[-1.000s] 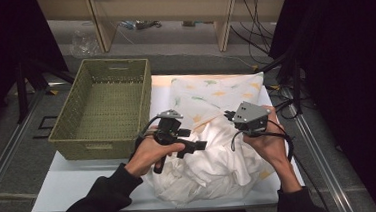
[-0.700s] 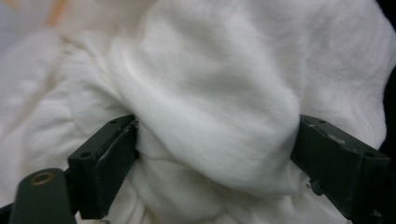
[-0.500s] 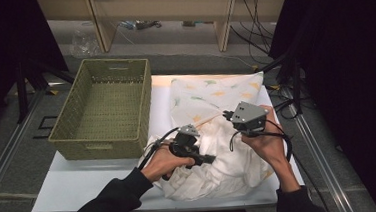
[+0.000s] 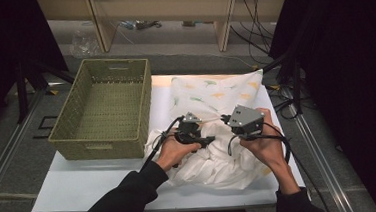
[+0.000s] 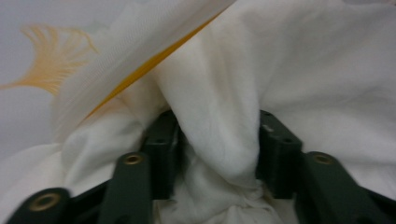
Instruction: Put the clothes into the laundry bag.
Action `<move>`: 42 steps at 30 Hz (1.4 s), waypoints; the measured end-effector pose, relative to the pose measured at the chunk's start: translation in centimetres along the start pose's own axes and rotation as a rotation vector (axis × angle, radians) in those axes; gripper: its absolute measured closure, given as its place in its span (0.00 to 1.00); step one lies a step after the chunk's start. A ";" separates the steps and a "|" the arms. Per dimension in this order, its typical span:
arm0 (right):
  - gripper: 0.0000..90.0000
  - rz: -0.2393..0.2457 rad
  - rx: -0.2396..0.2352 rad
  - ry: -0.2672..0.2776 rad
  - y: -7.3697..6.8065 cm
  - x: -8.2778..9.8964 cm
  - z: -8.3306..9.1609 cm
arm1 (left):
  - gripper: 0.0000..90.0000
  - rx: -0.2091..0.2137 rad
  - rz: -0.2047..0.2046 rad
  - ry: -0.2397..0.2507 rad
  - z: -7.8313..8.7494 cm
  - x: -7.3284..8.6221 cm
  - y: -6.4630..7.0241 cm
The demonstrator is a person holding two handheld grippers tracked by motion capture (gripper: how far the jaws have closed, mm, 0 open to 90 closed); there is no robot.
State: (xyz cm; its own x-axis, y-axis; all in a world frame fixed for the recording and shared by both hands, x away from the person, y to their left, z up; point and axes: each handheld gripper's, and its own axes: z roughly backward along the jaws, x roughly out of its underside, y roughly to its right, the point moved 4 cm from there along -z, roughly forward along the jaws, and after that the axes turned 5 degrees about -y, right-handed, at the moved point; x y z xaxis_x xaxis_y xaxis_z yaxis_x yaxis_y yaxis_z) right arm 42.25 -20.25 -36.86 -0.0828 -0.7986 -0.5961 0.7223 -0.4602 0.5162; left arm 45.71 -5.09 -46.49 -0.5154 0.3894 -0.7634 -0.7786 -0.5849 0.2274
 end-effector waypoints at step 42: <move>1.00 -0.003 -0.051 -0.001 -0.1 0.4 0.0 | 0.39 -0.152 -0.045 -0.035 3.1 1.1 -1.9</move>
State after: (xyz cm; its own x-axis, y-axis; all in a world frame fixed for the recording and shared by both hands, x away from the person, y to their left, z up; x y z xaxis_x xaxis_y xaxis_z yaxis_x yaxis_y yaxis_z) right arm 42.09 -20.50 -37.14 -0.0858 -0.7975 -0.5972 0.7563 -0.4423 0.4820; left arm 45.47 -1.35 -45.85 -0.4953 0.4410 -0.7485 -0.7395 -0.6662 0.0968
